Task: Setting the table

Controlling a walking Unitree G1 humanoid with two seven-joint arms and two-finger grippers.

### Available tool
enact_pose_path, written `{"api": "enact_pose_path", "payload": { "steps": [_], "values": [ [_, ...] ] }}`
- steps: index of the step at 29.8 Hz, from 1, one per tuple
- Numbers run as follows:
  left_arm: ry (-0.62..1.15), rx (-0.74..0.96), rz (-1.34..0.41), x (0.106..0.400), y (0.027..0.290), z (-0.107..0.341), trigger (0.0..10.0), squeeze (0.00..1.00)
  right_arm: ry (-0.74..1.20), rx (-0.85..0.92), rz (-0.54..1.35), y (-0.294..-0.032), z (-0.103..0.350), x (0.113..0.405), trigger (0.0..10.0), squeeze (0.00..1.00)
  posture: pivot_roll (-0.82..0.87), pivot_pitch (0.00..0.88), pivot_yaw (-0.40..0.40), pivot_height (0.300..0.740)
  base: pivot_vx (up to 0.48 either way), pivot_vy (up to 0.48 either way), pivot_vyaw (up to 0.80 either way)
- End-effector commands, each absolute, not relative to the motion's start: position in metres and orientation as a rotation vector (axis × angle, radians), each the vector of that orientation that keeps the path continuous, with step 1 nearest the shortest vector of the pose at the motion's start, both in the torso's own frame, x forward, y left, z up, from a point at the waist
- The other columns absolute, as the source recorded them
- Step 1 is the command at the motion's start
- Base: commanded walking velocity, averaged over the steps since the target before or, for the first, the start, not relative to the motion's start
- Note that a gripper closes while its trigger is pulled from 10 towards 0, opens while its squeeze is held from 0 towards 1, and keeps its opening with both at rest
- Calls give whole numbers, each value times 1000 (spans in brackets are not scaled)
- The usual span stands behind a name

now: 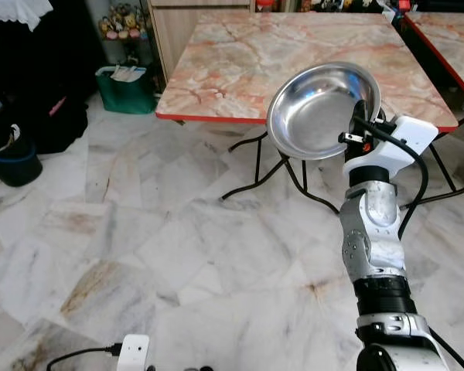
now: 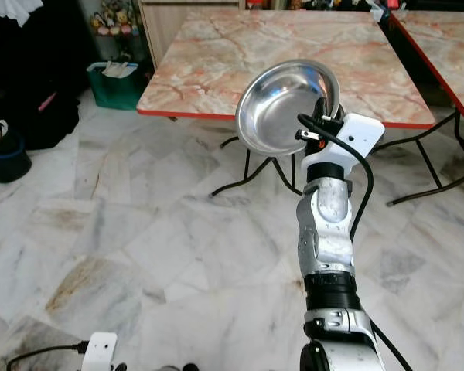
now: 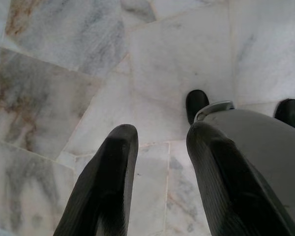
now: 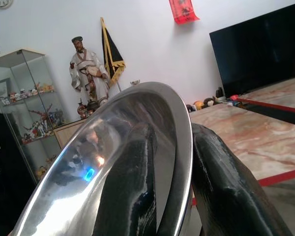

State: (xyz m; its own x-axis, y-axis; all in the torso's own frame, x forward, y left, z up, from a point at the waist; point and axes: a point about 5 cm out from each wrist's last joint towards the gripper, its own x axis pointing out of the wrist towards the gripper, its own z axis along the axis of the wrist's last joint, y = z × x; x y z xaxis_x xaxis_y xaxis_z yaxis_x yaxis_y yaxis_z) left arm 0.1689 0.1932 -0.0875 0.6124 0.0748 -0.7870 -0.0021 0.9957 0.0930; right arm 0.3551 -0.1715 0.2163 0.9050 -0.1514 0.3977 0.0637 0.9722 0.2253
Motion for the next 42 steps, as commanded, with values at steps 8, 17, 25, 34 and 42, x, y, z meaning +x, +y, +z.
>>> {"api": "enact_pose_path", "payload": {
  "steps": [8,17,25,34,42],
  "values": [
    [943,95,37,161,195,-91,10000,0,-434,208,-80,-168,220,356,10000,0,19,97,24,740,295,0,0],
    [941,98,30,161,195,-91,10000,0,-419,196,-53,-164,218,357,10000,0,31,100,26,740,327,0,0],
    [941,96,34,162,195,-91,10000,0,-408,191,-53,-165,215,356,10000,0,28,116,27,740,336,0,0],
    [943,93,35,163,193,-90,10000,0,-403,188,-59,-167,215,357,10000,0,25,127,23,740,347,0,0],
    [944,89,35,163,193,-90,10000,0,-399,191,-51,-165,214,357,10000,0,27,132,23,740,379,0,0]
  ]
}}
